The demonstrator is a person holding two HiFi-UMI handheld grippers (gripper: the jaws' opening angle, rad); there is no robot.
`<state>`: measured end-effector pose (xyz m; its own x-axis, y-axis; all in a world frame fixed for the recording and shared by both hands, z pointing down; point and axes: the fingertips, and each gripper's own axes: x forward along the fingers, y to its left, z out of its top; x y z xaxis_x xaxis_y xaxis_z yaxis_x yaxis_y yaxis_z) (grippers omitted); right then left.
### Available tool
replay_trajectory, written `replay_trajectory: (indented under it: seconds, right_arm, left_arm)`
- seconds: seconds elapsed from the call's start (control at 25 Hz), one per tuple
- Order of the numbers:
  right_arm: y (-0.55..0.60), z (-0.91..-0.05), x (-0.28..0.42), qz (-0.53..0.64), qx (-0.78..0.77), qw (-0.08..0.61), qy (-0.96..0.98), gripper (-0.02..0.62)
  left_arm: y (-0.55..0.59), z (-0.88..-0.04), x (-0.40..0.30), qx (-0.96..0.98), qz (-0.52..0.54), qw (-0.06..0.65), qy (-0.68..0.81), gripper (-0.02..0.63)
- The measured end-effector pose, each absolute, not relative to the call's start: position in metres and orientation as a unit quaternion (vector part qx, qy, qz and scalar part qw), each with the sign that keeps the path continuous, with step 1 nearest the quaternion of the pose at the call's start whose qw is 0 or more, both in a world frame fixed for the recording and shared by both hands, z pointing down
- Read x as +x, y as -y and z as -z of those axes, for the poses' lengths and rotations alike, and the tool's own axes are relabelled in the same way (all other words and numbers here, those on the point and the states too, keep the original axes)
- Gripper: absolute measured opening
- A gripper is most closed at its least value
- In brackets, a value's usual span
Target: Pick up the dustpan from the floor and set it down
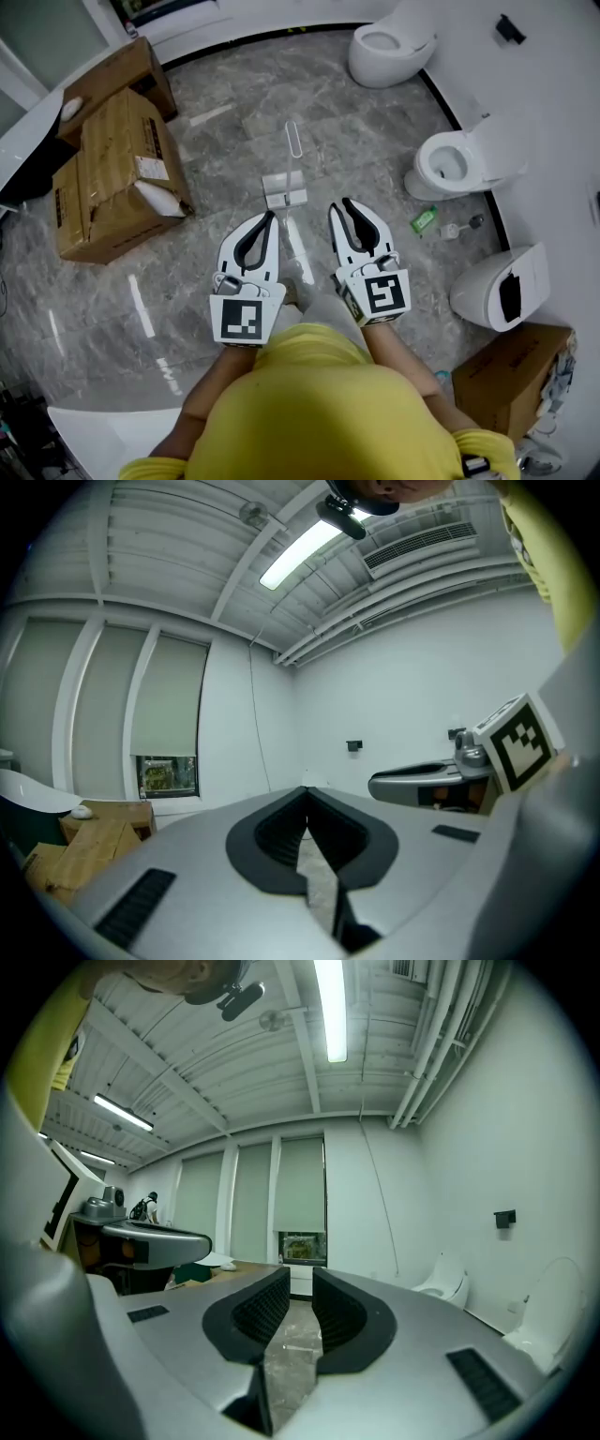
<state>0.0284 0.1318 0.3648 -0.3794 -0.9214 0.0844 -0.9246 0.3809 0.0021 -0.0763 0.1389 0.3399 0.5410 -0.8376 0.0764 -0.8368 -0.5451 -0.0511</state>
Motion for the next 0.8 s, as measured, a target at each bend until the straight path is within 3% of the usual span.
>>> replay_trajectory:
  seconds: [0.8]
  right_arm:
    - [-0.014,-0.399,0.030,-0.040,0.520,0.068,0.850,0.120]
  left_arm:
    - [-0.039,-0.358,-0.070,-0.872,0.056,-0.017,-0.486,-0.002]
